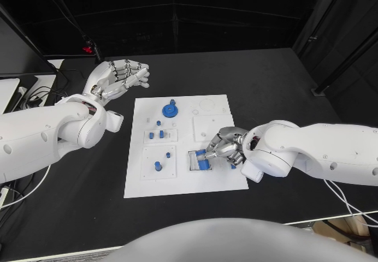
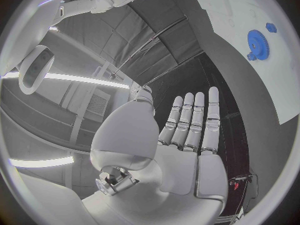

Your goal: Assemble the parts on the task board

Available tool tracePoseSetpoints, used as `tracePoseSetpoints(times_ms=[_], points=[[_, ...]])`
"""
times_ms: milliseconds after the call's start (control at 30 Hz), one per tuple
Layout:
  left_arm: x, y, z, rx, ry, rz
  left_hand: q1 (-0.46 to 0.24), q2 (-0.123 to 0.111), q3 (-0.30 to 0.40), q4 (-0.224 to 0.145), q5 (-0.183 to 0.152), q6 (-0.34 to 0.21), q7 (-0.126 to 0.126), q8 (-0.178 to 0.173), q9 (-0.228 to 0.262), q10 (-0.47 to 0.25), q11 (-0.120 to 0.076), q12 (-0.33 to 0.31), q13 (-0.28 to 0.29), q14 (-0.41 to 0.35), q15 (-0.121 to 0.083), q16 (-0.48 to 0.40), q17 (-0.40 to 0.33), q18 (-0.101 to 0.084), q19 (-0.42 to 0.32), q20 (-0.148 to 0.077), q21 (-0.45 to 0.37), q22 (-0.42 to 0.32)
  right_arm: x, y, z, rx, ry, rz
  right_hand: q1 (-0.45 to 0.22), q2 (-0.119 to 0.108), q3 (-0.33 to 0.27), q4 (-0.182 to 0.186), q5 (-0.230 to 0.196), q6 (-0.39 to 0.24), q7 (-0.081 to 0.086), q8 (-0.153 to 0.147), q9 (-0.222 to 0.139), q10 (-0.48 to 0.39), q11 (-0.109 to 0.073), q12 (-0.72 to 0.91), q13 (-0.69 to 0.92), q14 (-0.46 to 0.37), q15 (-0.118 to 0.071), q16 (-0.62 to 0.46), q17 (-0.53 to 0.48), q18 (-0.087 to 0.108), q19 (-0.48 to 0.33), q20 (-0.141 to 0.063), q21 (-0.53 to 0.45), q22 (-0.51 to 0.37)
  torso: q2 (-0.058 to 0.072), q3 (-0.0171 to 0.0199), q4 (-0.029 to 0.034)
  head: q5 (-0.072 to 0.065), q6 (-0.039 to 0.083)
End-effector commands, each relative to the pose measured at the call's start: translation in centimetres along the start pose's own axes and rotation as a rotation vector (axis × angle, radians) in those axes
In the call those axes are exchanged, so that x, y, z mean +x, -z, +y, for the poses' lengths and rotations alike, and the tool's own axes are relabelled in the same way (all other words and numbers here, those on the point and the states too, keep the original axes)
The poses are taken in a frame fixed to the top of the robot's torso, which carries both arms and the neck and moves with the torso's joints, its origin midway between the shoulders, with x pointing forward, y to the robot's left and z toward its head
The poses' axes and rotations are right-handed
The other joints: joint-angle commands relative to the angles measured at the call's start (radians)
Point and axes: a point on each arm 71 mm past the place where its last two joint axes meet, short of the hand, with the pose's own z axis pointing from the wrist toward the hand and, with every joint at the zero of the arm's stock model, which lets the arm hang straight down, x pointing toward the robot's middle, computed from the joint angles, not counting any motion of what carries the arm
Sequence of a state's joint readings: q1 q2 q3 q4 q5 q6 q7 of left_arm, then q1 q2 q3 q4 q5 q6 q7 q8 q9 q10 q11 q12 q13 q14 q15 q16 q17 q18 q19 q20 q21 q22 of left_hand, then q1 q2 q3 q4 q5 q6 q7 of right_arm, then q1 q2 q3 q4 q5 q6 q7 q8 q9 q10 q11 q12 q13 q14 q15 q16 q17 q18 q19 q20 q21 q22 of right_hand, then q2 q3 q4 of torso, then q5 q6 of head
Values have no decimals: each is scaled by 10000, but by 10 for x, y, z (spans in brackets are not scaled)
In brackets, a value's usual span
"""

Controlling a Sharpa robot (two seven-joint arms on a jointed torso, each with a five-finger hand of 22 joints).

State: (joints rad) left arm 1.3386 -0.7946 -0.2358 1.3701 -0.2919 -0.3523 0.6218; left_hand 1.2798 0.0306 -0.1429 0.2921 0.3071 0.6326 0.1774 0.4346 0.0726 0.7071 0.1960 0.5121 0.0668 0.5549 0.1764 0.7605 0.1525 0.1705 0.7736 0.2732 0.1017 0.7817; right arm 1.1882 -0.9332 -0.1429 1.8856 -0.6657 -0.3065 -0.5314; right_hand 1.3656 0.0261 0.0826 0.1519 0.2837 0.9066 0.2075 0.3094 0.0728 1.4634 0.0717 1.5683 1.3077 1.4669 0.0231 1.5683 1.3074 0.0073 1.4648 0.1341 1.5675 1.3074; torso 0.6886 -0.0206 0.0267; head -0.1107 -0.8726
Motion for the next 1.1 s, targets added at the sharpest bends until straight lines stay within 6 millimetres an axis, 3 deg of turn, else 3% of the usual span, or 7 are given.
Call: tracePoseSetpoints(times_ms=[33, 967, 1100], points=[[1, -1, -1, 75, 77, 65, -3, 70, -67, -3, 38, -60, 621, 36, -6, -62, -10, 65, -8, -69, -28, 57, -9, 68, 8, 31, 0, -15, 1, -2, -1, 368, 58, 244, -73, -37, -3, 67, -46, 866, -758, -22, 14, 1074, -38, 25, 2631, 1039, -79, 25, 2634, -73, 1060, -83, 33, 2634, -1, 1, -11, 12, 0], [1, -1, -1, 72, 87, 77, 2, 76, -73, -4, 39, -72, 621, 51, -5, -65, -9, 76, -8, -73, -27, 64, -18, 67, 4, 32, -1, -17, 6, -9, 7, 361, 50, 169, -691, -37, -200, 524, -281, 1166, -761, -428, 20, 1074, -43, 25, 2631, 1039, -91, 25, 2634, -73, 1060, -93, 33, 2634, -3, 3, -5, 32, 0], [0, 0, -1, 69, 81, 65, 2, 76, -73, -4, 39, -72, 621, 51, -5, -65, -9, 76, -8, -73, -27, 64, -18, 67, 4, 32, -1, -17, 6, -9, 7, 383, 52, 167, -878, -129, -370, 661, -453, 1208, -747, -538, 23, 1074, -35, 25, 2631, 1039, -89, 25, 2634, -73, 1060, -95, 33, 2634, 8, 3, -13, 43, 0]])
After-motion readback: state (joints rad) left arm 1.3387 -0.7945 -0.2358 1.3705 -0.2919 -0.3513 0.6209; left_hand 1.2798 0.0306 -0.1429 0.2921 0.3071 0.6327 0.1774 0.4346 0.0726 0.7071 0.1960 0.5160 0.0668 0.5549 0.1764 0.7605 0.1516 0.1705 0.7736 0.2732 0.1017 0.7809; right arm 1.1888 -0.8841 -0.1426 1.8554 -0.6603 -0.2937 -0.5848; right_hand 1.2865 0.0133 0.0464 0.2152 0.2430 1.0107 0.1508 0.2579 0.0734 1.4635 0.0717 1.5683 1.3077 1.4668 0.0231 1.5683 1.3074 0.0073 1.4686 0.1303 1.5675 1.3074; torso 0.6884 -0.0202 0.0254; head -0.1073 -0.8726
